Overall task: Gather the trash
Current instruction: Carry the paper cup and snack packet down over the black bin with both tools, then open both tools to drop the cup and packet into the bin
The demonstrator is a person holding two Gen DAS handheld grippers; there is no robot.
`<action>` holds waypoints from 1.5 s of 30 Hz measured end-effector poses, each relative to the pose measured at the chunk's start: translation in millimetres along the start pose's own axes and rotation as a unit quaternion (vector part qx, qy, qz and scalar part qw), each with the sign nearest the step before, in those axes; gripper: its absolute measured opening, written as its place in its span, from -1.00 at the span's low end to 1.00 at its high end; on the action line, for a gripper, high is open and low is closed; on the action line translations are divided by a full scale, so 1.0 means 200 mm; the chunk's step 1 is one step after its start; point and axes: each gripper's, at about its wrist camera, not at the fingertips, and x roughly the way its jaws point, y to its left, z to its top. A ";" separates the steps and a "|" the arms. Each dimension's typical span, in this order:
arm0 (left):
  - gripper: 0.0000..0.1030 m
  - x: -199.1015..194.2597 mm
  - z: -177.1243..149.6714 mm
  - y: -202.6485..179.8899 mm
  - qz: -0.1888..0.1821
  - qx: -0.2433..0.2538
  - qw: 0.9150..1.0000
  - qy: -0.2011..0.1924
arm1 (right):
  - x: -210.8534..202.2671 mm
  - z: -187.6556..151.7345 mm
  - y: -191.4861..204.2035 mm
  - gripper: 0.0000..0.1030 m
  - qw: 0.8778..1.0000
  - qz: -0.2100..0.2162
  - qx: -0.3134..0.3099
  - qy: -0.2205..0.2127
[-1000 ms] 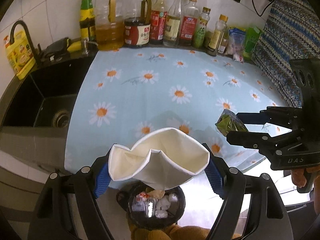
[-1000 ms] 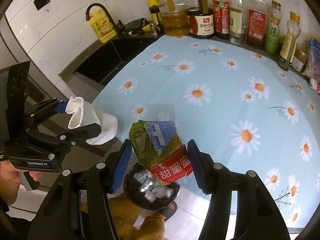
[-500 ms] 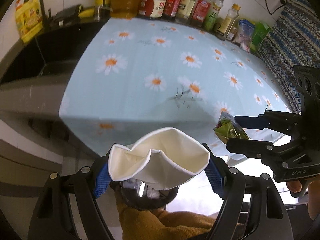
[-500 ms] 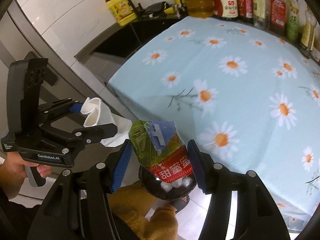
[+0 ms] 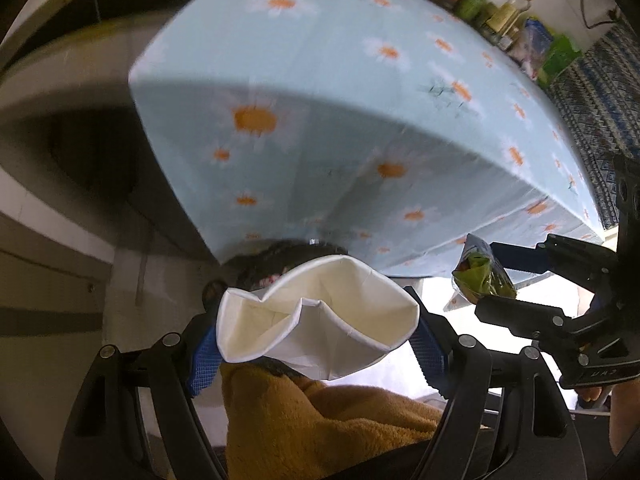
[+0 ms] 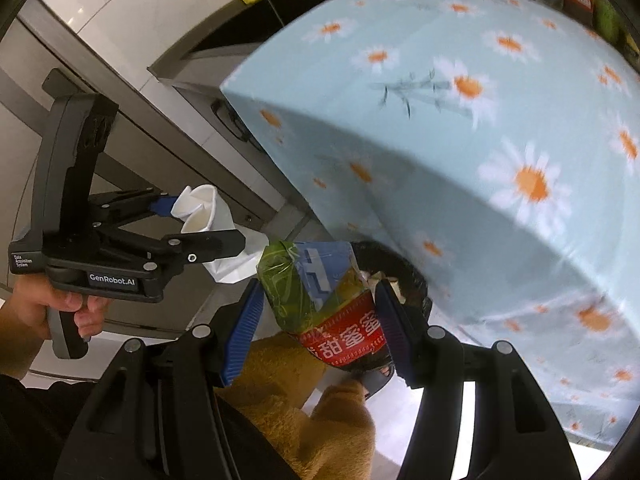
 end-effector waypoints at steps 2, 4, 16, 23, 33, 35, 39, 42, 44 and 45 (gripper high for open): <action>0.50 0.03 -0.02 0.01 -0.001 -0.004 1.000 0.008 | 0.04 -0.02 -0.01 0.13 1.000 0.002 0.009 0.010; 0.51 0.06 -0.03 0.03 -0.004 -0.012 1.000 0.015 | 0.08 -0.04 -0.02 0.13 1.000 0.004 0.016 0.017; 0.56 0.17 -0.04 0.08 -0.018 -0.050 0.997 0.046 | 0.16 -0.03 -0.07 0.15 0.999 0.003 0.042 0.031; 0.71 0.20 -0.02 0.13 -0.030 -0.082 0.994 0.060 | 0.14 -0.02 -0.10 0.39 0.998 0.009 0.058 0.025; 0.71 0.17 0.00 0.11 -0.019 -0.078 0.995 0.056 | 0.09 -0.02 -0.16 0.39 0.997 0.012 0.073 0.014; 0.71 0.16 0.01 0.09 -0.011 -0.074 0.996 0.055 | 0.07 -0.02 -0.15 0.39 0.997 0.008 0.070 0.015; 0.71 0.12 0.02 0.08 -0.005 -0.068 0.996 0.050 | 0.01 -0.02 -0.11 0.39 0.998 -0.005 0.057 0.001; 0.71 0.07 0.04 0.04 -0.002 -0.056 0.998 0.042 | -0.03 -0.02 -0.11 0.39 0.998 -0.006 0.060 -0.006; 0.71 0.03 0.05 0.02 0.000 -0.049 0.998 0.033 | -0.08 -0.02 -0.11 0.39 0.998 -0.008 0.061 -0.014; 0.71 0.00 0.06 0.00 0.002 -0.042 0.999 0.025 | -0.11 -0.02 -0.10 0.39 0.998 -0.010 0.062 -0.019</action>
